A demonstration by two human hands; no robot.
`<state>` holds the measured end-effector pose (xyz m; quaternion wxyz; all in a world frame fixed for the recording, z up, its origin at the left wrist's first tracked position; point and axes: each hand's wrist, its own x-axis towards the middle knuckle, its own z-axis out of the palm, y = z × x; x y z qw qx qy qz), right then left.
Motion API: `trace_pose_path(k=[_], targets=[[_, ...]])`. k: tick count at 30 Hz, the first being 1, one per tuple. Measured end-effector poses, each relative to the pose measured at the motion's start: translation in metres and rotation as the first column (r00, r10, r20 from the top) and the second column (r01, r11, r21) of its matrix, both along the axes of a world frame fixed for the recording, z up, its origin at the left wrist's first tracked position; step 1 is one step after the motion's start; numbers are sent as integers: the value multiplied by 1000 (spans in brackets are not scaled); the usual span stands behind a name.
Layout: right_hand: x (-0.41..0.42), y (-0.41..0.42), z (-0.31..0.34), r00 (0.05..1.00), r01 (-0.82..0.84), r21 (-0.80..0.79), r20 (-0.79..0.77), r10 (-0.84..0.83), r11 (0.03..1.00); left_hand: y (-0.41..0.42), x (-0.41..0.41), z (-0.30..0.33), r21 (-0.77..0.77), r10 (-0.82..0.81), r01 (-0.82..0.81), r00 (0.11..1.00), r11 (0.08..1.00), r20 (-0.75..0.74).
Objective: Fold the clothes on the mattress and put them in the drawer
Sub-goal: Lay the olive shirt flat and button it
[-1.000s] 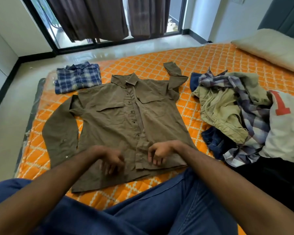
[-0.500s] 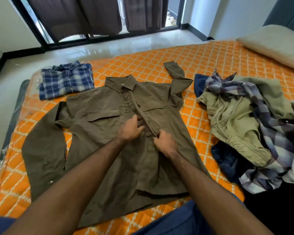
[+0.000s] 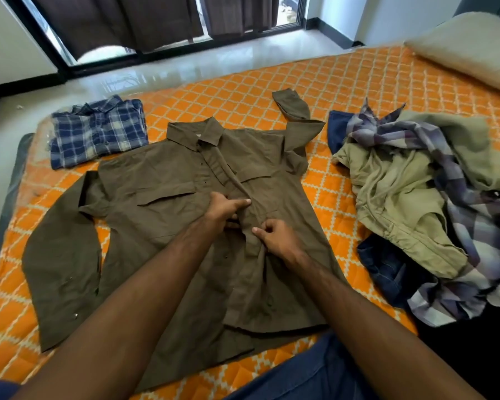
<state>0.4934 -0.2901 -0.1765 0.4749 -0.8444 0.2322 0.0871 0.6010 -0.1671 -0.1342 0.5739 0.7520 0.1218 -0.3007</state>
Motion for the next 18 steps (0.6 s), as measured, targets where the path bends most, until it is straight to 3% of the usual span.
trace_pose_path(k=[2, 4, 6, 8, 9, 11, 12, 15, 18], targets=[[-7, 10, 11, 1000, 15, -12, 21, -14, 1000, 9, -3, 2, 10, 39, -40, 997, 999, 61], [-18, 26, 19, 992, 32, -83, 126, -22, 996, 21, -2, 8, 202, 43, -104, 958, 974, 284], [-37, 46, 26, 967, 22, -335, 247, 65, 942, 38, -3, 18, 363, 15, -181, 909, 914, 416], [-55, 65, 31, 945, -8, -575, 264, 195, 818, 55, -10, 27, 285, 49, -155, 936, 946, 348], [-61, 72, 34, 941, -30, -620, 247, 232, 784, 61, -16, 28, 186, 51, -95, 972, 978, 229], [-68, 82, 35, 952, -116, -594, 161, 259, 796, 70, -39, 34, 28, -86, 88, 996, 996, -38], [-72, 85, 38, 964, -155, -550, 99, 249, 820, 74, -52, 35, 9, -183, 185, 979, 983, -94], [-78, 84, 40, 985, -145, -477, 17, 174, 867, 74, -76, 36, 92, -344, 344, 939, 935, -18], [-79, 70, 40, 987, -92, -327, 94, 129, 941, 69, -87, 43, 82, -333, 327, 941, 941, 62]])
